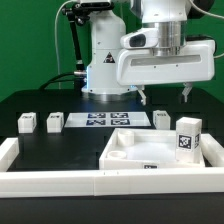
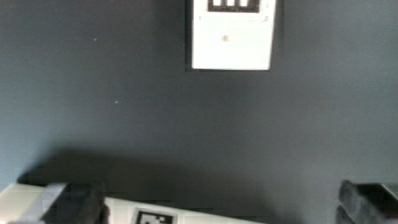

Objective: Assemble square table

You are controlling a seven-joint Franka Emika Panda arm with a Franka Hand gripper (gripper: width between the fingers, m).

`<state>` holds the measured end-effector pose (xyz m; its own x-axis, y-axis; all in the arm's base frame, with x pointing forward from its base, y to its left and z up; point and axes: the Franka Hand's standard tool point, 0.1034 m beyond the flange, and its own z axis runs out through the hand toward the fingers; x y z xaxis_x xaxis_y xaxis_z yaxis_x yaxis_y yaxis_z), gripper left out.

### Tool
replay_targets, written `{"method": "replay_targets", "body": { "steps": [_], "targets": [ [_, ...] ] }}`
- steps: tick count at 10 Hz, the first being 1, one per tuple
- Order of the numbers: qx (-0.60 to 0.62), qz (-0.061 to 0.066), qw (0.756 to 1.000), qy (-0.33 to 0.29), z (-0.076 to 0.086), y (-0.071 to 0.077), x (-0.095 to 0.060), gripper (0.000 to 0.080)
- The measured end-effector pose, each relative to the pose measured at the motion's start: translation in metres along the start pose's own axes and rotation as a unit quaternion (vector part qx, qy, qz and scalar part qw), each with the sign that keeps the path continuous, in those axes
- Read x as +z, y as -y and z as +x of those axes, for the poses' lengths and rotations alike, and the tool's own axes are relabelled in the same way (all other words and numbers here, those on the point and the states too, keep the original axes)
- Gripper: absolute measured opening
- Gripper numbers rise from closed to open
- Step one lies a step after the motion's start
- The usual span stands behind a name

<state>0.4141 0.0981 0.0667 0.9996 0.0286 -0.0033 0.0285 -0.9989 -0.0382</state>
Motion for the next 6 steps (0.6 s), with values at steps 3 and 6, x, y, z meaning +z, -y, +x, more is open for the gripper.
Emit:
{"method": "replay_targets", "body": {
  "steps": [3,6],
  "targets": [
    [0.008,0.01,0.995,0.103,-0.0059,0.0033,-0.0033,0.0649],
    [0.018,0.011,0.974,0.224,-0.0097,0.0023,0.0004,0.0649]
  ]
}}
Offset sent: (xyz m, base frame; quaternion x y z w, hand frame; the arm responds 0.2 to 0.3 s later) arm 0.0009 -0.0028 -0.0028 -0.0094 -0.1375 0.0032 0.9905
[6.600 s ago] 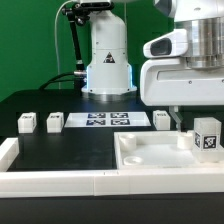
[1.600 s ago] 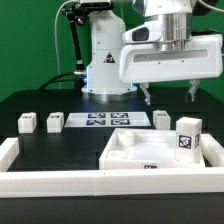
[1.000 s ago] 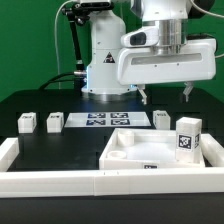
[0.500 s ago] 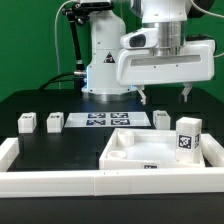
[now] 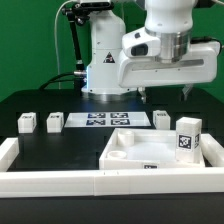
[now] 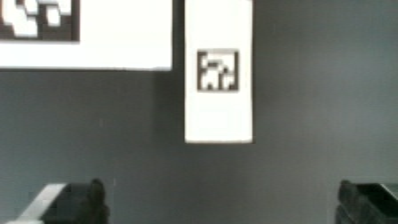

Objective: Assemble square table

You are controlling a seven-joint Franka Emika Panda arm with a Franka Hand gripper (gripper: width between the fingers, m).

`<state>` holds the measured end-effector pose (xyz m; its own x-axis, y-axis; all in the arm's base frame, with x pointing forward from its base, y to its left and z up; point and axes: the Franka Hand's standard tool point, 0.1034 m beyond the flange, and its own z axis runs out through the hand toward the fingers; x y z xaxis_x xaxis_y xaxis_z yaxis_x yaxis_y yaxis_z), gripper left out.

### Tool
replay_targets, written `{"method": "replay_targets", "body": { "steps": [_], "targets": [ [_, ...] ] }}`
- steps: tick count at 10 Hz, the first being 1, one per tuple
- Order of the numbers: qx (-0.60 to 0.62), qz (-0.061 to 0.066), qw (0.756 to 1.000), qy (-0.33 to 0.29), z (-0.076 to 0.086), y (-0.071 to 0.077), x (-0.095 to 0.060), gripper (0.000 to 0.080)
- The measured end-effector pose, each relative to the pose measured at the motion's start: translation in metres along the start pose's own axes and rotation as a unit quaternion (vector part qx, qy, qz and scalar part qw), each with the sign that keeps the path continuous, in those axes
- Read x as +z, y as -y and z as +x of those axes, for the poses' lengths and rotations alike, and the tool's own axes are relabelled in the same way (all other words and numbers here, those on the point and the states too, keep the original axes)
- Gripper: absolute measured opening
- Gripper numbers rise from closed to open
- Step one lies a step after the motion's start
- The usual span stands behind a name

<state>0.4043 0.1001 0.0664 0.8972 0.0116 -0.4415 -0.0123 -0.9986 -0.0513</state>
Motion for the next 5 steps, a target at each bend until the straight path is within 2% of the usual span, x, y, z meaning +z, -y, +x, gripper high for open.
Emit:
{"method": "replay_targets", "body": {
  "steps": [2,5],
  "targets": [
    [0.006,0.0,0.998,0.067,-0.001,-0.002,0.003,0.0649],
    [0.01,-0.006,0.992,0.123,-0.005,-0.002,0.02,0.0649]
  ]
}}
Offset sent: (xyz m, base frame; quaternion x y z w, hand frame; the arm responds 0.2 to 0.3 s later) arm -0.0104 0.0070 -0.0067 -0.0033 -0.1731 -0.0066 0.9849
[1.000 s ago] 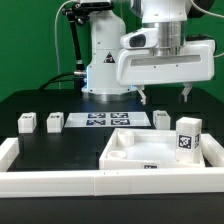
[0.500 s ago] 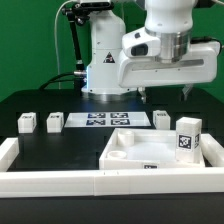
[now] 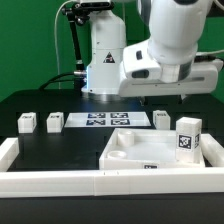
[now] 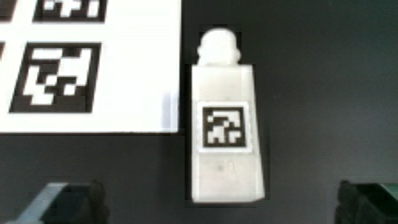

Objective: Assemble square table

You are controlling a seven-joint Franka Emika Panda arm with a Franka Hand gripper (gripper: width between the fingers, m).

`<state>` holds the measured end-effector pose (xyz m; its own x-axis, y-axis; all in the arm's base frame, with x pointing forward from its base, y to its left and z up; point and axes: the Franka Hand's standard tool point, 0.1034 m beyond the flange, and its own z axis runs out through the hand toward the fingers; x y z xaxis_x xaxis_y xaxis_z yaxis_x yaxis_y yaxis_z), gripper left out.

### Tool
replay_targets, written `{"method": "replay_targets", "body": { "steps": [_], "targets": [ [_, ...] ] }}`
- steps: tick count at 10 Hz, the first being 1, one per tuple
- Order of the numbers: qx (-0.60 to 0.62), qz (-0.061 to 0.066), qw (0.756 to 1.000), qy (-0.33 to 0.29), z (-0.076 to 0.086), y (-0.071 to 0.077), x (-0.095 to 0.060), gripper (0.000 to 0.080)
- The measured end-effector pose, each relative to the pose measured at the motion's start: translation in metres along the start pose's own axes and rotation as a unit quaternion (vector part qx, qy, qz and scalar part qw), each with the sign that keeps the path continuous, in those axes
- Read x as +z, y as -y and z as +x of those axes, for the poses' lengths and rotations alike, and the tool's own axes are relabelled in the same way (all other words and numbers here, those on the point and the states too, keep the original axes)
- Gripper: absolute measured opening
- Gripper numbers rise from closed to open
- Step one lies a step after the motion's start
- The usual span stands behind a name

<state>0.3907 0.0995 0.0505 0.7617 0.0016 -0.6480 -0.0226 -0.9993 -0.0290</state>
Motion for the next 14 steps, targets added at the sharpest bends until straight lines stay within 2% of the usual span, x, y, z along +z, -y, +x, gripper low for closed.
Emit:
{"method": "replay_targets", "body": {
  "steps": [4,6,8,9,11,14],
  "targets": [
    [0.002,-0.006,1.0,-0.003,0.0,0.001,0.022,0.0649],
    [0.003,-0.007,1.0,0.0,0.001,0.0,0.025,0.0649],
    [0.008,-0.006,0.999,0.04,-0.004,-0.002,0.029,0.0649],
    [0.01,-0.005,0.998,0.058,-0.002,-0.004,0.029,0.0649],
    [0.01,-0.005,0.998,0.054,0.001,-0.004,0.03,0.0649],
    [-0.003,-0.008,0.998,0.056,-0.003,0.008,0.038,0.0649]
  ]
}}
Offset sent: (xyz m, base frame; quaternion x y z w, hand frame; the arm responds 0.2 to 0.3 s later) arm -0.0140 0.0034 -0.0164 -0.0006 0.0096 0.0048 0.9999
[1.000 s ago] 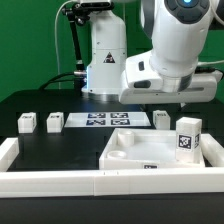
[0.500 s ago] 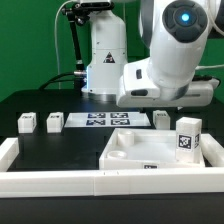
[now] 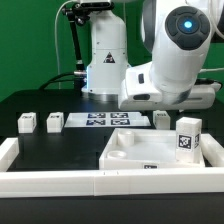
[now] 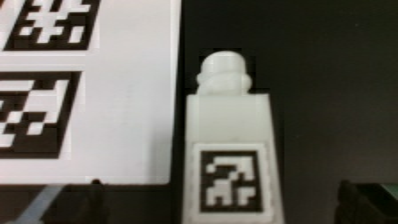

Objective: Assemble square table

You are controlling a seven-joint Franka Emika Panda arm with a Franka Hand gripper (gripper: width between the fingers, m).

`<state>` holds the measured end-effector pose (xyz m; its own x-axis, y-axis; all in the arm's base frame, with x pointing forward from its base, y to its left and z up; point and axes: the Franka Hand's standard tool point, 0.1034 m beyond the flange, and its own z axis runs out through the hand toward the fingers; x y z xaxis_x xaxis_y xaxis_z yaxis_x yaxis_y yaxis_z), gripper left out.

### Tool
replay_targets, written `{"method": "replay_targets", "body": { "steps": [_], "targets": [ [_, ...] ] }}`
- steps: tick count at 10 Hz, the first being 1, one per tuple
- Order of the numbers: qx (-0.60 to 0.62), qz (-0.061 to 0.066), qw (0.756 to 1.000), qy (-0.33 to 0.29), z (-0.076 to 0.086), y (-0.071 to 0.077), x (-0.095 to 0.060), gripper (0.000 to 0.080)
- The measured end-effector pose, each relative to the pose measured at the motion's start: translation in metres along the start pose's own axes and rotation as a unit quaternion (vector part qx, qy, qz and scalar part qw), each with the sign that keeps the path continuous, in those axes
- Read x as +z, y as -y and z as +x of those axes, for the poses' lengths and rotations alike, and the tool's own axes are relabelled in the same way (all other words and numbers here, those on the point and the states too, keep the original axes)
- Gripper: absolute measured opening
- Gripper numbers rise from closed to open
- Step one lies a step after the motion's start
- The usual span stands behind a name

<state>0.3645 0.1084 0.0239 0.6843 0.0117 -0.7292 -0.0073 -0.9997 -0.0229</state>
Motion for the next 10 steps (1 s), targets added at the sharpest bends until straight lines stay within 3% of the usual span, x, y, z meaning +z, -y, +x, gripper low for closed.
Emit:
{"method": "replay_targets", "body": {
  "steps": [6,9,10],
  "targets": [
    [0.008,-0.002,1.0,-0.012,0.001,-0.007,0.019,0.0649],
    [0.021,-0.002,1.0,-0.012,0.001,-0.006,0.017,0.0649],
    [0.021,-0.001,1.0,-0.013,0.002,-0.007,0.017,0.0523]
  ]
}}
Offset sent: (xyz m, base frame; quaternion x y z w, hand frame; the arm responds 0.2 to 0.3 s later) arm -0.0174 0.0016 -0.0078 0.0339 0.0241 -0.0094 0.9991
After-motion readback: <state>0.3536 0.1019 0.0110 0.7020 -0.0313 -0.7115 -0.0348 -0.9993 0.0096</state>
